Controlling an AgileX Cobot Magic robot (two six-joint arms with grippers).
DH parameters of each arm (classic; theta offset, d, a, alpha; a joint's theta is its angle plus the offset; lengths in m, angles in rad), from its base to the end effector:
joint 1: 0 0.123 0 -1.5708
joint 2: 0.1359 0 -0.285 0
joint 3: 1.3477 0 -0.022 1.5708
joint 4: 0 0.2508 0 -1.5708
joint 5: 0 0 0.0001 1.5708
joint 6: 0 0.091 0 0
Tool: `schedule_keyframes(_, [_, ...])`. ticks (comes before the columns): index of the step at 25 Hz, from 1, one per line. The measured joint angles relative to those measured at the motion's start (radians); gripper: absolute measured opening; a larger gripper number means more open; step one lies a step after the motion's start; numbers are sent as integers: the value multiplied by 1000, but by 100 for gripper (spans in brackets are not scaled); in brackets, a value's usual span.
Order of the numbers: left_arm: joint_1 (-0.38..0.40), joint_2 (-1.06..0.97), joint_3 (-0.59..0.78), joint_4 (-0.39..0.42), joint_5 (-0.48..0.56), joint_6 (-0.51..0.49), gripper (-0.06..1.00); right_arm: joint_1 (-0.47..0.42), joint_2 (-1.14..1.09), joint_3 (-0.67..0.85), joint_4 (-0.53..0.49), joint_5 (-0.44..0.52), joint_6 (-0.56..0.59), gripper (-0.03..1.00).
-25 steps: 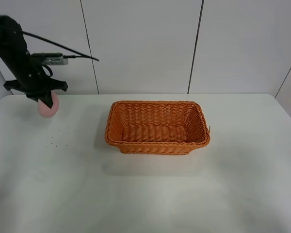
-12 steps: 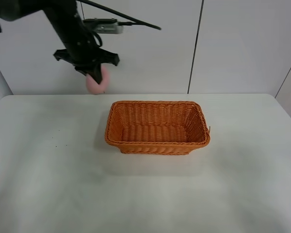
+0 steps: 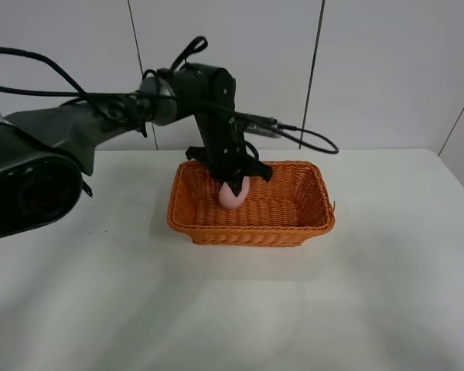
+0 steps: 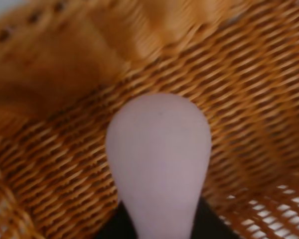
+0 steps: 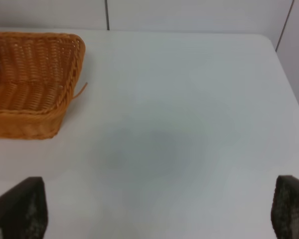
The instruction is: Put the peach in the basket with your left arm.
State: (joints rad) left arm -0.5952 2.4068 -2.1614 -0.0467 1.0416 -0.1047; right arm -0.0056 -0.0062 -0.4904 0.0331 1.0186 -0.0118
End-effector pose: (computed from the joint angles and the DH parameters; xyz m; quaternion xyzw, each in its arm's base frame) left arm 0.4281 -0.2943 0.1811 0.2309 0.9551 -0.0839 0.1657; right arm -0.0030 0.0026 0.2781 -0.0029 0.8429 0.0119 0.5380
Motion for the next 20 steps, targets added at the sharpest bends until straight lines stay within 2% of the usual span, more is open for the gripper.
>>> schedule_keyframes(2, [1,26,0,2,6,0,32,0,0,0,0,0,0,69])
schedule_keyframes(5, [1,31,-1,3,27,-3,61,0,0,0,0,0,0,69])
schedule_keyframes(7, [1,29,-14,-1,50,-3,69,0,0,0,0,0,0,69])
schedule_keyframes(11, [5,20,-87,3,123,0,74,0,0,0,0,0,0,69])
schedule_keyframes(16, [31,-8,-260,10,128,15,75,0,0,0,0,0,0,69])
schedule_keyframes(20, [81,-32,-306,5,128,28,75,0,0,0,0,0,0,69])
